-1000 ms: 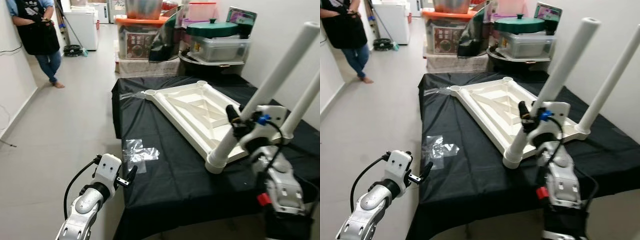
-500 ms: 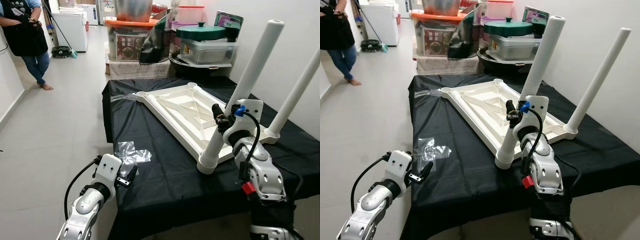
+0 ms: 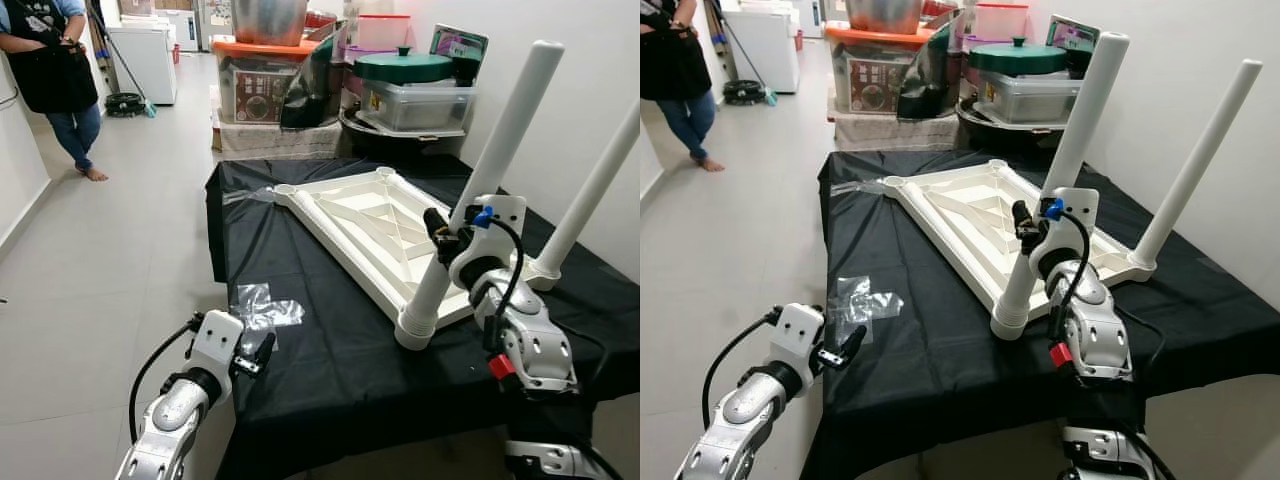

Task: Building children table

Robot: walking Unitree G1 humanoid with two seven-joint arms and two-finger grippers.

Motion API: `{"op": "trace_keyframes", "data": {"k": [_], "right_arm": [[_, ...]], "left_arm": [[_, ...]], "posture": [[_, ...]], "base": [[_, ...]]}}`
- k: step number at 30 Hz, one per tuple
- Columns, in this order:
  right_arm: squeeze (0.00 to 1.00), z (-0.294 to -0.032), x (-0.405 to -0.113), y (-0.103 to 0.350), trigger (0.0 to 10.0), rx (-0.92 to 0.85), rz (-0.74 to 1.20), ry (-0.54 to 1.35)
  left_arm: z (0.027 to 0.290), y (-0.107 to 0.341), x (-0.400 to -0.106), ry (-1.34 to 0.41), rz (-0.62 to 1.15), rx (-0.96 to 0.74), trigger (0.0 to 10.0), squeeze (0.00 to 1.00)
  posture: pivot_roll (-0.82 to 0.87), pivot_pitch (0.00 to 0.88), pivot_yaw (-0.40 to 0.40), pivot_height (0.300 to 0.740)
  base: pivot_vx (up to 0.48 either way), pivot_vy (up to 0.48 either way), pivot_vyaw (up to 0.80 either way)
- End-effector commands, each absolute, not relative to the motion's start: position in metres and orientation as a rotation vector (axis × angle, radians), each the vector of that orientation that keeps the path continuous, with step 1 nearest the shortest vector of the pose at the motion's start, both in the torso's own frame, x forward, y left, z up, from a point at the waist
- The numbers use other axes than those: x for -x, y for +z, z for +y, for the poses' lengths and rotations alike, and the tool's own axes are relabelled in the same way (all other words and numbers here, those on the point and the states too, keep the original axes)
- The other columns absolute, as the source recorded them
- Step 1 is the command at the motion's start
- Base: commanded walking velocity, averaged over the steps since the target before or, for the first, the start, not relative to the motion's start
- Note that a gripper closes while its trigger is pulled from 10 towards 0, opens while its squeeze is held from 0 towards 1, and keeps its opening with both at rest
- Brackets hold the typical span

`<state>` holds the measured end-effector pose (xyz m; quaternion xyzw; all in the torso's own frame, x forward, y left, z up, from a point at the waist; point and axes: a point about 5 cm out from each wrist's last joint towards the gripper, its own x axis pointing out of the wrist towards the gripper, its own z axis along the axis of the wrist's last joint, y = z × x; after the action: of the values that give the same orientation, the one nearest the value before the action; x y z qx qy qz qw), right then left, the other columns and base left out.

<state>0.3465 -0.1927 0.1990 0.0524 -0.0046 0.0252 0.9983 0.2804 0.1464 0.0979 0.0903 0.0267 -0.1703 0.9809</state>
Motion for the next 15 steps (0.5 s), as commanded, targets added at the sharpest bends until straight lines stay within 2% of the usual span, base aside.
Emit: {"op": "trace_keyframes", "data": {"k": [1, 8, 15], "right_arm": [[0.00, -0.179, -0.337, 0.132, 0.0, -0.170, 0.299, 0.091], [0.00, -0.179, -0.339, 0.137, 0.0, -0.150, 0.301, 0.192], [0.00, -0.189, -0.343, 0.143, 0.0, -0.138, 0.290, 0.194]], "left_arm": [[0.145, 0.093, -0.278, -0.350, 0.067, -0.186, 10.0, 0.00], [0.144, 0.094, -0.279, -0.353, 0.064, -0.187, 10.0, 0.00], [0.143, 0.094, -0.278, -0.354, 0.065, -0.183, 10.0, 0.00]], "posture": [[0.04, 0.000, -0.075, 0.740], [0.04, 0.000, -0.073, 0.740], [0.04, 0.000, -0.076, 0.740]], "base": [[0.000, 0.000, 0.00], [0.000, 0.000, 0.00], [0.000, 0.000, 0.00]]}}
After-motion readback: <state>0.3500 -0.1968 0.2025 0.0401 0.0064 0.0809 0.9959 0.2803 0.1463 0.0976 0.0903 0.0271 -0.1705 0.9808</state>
